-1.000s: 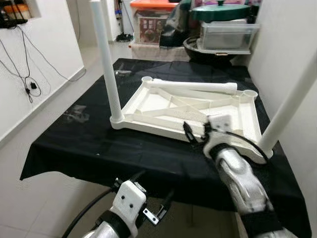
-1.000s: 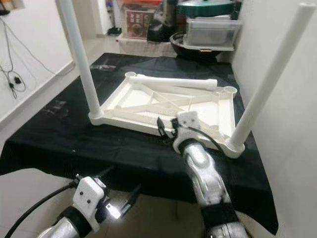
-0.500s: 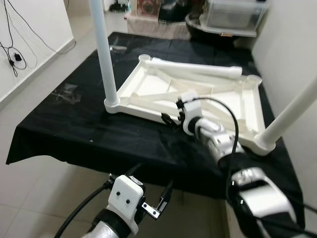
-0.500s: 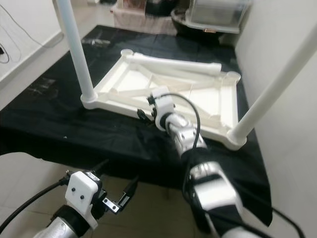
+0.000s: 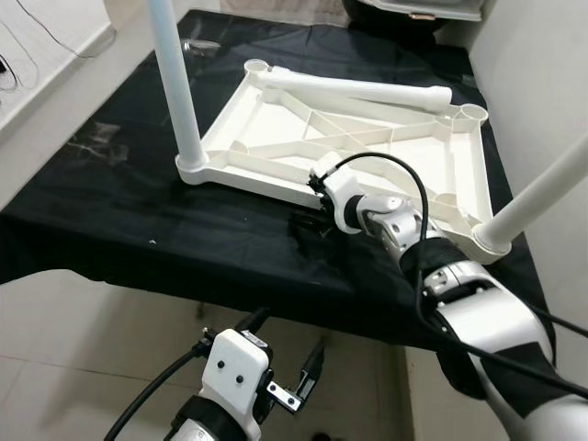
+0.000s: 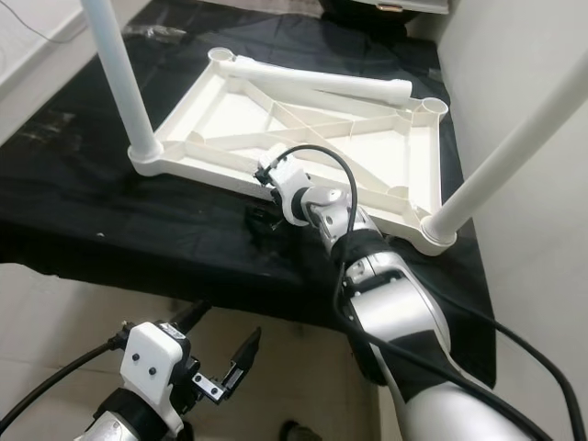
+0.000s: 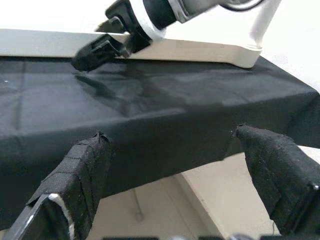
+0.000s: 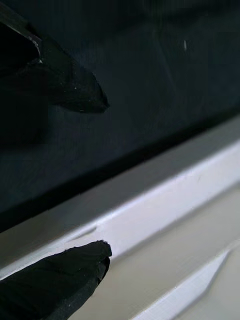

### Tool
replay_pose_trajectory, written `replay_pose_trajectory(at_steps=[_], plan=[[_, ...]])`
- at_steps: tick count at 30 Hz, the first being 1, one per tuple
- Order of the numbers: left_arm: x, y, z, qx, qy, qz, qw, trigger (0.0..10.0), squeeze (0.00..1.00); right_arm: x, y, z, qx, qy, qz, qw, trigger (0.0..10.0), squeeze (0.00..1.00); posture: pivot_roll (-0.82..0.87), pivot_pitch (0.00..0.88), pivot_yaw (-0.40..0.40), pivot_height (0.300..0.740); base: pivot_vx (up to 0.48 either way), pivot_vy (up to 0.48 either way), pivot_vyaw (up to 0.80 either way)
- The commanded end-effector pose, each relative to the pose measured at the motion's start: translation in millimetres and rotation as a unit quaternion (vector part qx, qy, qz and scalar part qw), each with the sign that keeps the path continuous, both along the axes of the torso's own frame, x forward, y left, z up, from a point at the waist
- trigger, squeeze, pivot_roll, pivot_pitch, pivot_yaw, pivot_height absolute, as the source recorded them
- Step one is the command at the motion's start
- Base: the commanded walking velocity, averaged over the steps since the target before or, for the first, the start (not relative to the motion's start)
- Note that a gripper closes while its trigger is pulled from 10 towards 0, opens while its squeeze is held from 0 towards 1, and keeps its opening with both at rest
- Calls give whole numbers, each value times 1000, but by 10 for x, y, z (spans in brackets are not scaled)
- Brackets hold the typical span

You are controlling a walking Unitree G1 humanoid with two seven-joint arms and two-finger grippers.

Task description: Building children table

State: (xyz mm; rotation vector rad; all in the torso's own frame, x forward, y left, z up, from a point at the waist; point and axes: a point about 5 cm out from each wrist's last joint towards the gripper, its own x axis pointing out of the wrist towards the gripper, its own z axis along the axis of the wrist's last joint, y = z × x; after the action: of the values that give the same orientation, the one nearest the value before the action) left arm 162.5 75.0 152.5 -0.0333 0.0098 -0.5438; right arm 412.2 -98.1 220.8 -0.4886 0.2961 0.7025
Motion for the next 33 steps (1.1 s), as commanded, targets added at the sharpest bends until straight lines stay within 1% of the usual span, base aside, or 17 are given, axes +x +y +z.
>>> replay_pose_trajectory(at_steps=[1,3,4,5,6,8,11,14,17,19,22,24,25,26,27,31,33], plan=[[-29,-18,6,-1,5,1,1000,10000,0,-29,42,-64,-28,23,31,999,10000,0,80,271,-126,740,0,0,0],[-30,-20,7,-1,5,2,1000,10000,0,-55,92,-63,-50,45,67,996,10000,0,78,267,-130,740,0,0,0],[-30,-20,7,-1,5,2,1000,10000,0,-55,92,-63,-50,45,67,996,10000,0,78,267,-130,740,0,0,0],[-29,-21,6,-1,5,2,1000,10000,0,-67,115,-59,-67,51,86,993,4471,0,75,265,-133,740,0,0,0],[-29,-25,6,-2,6,2,1000,10000,0,-85,146,-47,-95,57,115,987,0,0,74,260,-136,740,0,0,0],[-29,-25,6,-2,6,2,1000,10000,0,-85,146,-47,-95,57,115,987,0,0,74,260,-136,740,0,0,0],[-30,-27,6,-2,6,2,1000,10000,0,-96,174,-35,-104,61,132,984,0,0,72,258,-139,740,0,0,0],[-33,-35,7,-4,6,4,1000,10000,0,-109,234,20,-128,52,167,976,0,0,69,250,-146,740,0,0,0],[-34,-41,5,-5,7,5,1000,10000,0,-111,232,33,-143,47,176,973,0,0,68,244,-147,740,0,0,0],[-33,-49,2,-7,7,5,1000,10000,0,-124,205,37,-160,51,197,966,0,0,66,236,-150,740,0,0,0],[-33,-52,1,-7,7,5,1000,10000,0,-128,197,37,-164,52,203,964,0,0,66,236,-150,740,0,0,0],[-23,-57,-8,-7,7,4,1000,10000,0,-157,150,47,-205,57,246,946,0,0,59,223,-149,740,0,0,0],[-23,-57,-8,-7,7,4,1000,10000,0,-157,150,47,-205,57,246,946,0,0,59,223,-149,740,0,0,0],[-20,-59,-11,-6,7,4,1000,10000,0,-166,136,49,-216,60,258,940,0,0,59,223,-149,740,0,0,0],[-20,-59,-11,-6,7,4,1000,10000,0,-166,136,49,-216,60,258,940,0,0,59,223,-149,740,0,0,0],[-4,-69,-26,-6,7,2,1000,10000,0,-179,118,115,-269,34,298,915,0,0,57,208,-147,740,0,0,0],[-3,-69,-27,-6,7,2,1000,10000,0,-181,118,118,-273,32,301,913,0,0,57,208,-147,740,0,0,0]])
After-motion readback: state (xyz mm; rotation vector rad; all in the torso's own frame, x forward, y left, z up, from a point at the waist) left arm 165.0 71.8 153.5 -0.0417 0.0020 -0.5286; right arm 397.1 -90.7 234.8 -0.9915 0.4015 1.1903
